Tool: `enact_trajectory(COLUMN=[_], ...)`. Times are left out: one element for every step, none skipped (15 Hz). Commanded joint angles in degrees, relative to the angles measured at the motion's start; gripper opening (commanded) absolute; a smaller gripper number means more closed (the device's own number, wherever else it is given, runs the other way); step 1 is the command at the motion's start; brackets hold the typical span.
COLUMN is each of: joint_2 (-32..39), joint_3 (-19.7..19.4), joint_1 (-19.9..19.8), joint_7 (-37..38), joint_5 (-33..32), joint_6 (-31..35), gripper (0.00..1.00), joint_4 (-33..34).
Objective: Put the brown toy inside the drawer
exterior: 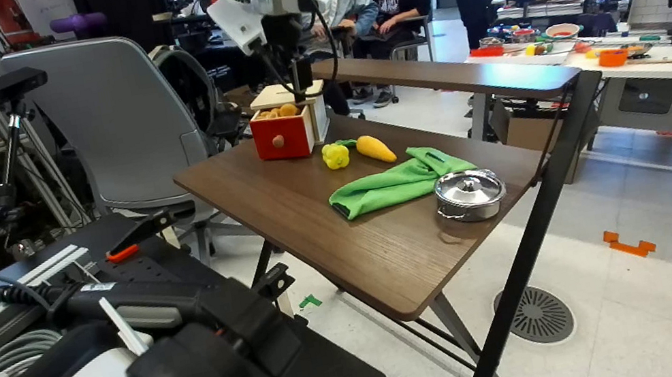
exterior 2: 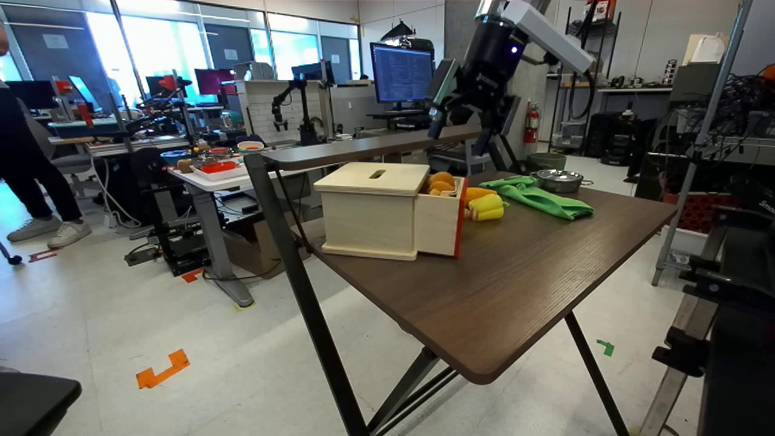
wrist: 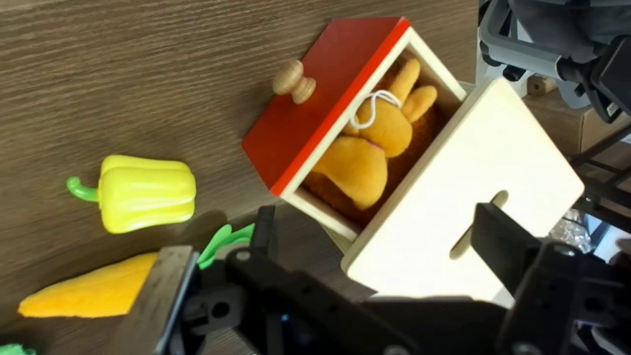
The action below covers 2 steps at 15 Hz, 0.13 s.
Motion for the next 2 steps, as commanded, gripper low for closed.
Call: enact_trajectory(joint_2=[-1.1, -1.2], joint_3=[-1.4, -1.5], joint_1=[1.1, 1.1], joint_7=[-0.4, -0.4], joint_5=[0.9, 0.9], joint_6=[-0.5, -0.5], gripper=[1.00, 1.00], joint_4=[-0.3, -0.3])
